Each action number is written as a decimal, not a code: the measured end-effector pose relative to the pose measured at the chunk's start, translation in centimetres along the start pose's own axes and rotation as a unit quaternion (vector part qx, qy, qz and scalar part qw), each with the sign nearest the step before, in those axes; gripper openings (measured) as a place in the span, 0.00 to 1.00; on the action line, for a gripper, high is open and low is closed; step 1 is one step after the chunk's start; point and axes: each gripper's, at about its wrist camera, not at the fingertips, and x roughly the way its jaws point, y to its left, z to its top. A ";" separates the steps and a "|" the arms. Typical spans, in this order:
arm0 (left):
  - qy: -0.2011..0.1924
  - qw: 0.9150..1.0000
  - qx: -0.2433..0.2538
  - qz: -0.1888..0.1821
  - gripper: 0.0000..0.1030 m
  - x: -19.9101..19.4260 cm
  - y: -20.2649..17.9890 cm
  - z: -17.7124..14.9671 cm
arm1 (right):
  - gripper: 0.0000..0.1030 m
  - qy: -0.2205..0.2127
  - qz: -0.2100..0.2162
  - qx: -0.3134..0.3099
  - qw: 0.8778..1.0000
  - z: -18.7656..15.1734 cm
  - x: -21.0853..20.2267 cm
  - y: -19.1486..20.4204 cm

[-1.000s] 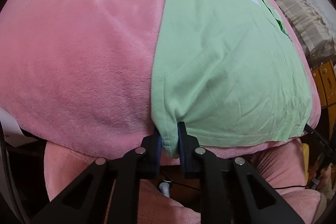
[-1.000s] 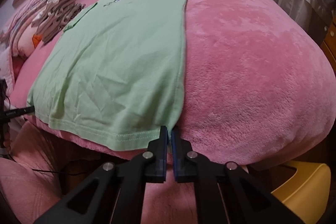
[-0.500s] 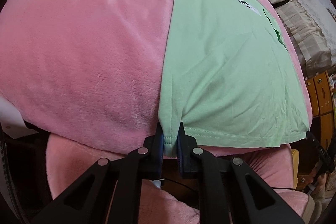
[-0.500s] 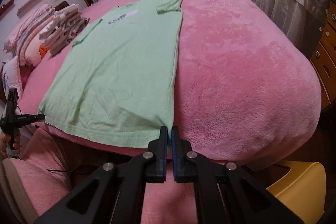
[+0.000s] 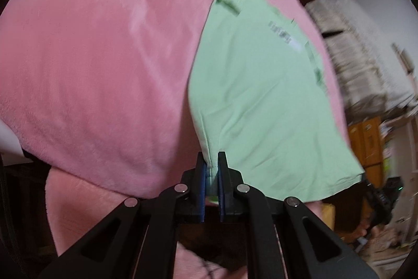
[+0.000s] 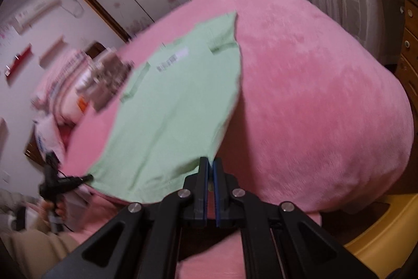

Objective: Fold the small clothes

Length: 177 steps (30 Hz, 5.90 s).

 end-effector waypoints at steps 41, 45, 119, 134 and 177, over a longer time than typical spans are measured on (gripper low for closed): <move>-0.090 0.987 -0.126 0.048 0.08 21.7 -6.0 39.3 | 0.04 -0.046 -0.088 0.142 0.985 33.4 29.5 -6.4; -0.110 0.981 -0.155 0.033 0.08 23.0 -5.0 40.1 | 0.05 -0.050 -0.080 0.168 0.981 33.8 31.0 -7.5; -0.099 0.940 0.173 0.277 0.40 17.1 -11.8 37.5 | 0.27 -0.020 -0.234 -0.110 0.966 34.5 29.7 4.1; -0.092 0.950 0.193 0.228 0.41 13.0 -14.5 34.0 | 0.27 -0.028 -0.205 -0.101 0.973 32.6 23.5 4.1; -0.078 0.968 0.159 0.177 0.01 22.3 -12.4 38.2 | 0.27 0.003 -0.152 -0.060 0.987 30.3 28.4 -2.9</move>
